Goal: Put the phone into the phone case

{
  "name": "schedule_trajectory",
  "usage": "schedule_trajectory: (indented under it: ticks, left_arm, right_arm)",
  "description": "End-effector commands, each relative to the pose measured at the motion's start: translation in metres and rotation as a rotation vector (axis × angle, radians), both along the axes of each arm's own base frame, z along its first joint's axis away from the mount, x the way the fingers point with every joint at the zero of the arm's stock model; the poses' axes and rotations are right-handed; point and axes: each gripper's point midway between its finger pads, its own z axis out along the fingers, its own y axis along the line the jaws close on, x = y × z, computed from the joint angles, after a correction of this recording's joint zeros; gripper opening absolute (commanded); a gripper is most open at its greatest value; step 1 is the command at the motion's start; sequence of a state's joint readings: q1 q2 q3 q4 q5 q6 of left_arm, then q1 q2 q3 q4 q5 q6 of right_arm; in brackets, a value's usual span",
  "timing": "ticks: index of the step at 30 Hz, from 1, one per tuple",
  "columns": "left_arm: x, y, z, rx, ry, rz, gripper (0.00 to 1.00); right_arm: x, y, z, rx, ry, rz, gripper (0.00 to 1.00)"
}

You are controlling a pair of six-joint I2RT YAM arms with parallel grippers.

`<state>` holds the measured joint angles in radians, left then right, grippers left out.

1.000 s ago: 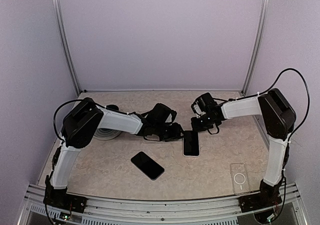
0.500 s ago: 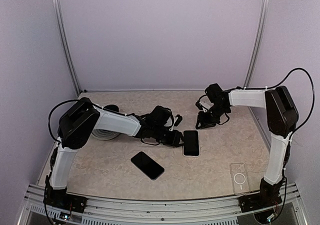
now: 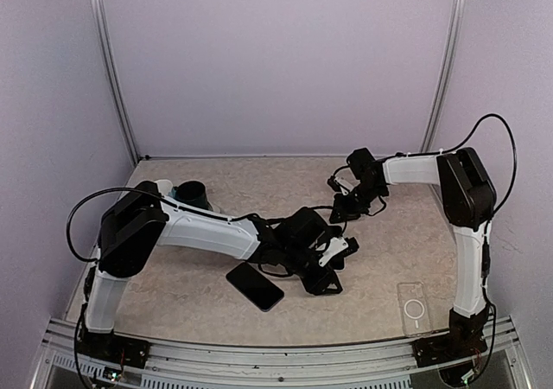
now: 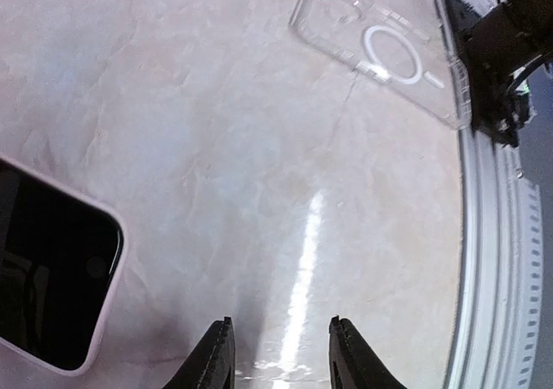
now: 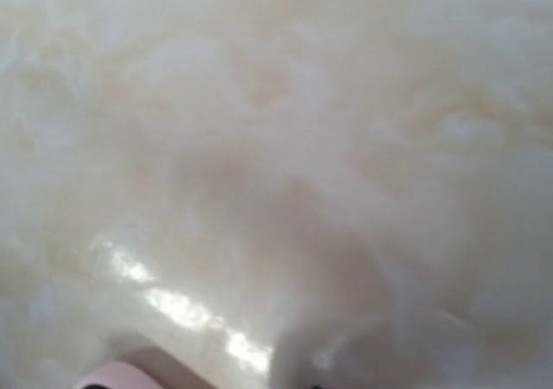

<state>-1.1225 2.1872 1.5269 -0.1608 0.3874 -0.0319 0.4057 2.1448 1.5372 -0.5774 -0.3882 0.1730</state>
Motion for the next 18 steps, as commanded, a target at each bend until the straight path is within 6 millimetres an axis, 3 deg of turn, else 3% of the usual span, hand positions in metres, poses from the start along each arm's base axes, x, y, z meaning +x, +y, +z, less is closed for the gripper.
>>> schedule_trajectory:
  ticks: [1,8,14,18]
  left_arm:
    - [0.011,0.018,-0.034,0.109,-0.035,0.017,0.38]
    - [0.033,0.044,-0.059,0.210,-0.080,0.111,0.36]
    - [0.074,0.077,-0.063,0.243,-0.100,0.272,0.36]
    - [0.076,0.080,-0.056,0.220,-0.083,0.256,0.36]
  right_arm:
    - [-0.015,0.002,0.003,0.011,0.002,0.032,0.13]
    - [-0.056,-0.013,0.012,0.028,0.035,0.006,0.06]
    - [-0.100,-0.012,0.028,0.145,0.053,-0.003,0.05]
    - [-0.094,-0.030,0.035,0.059,-0.003,-0.062,0.09]
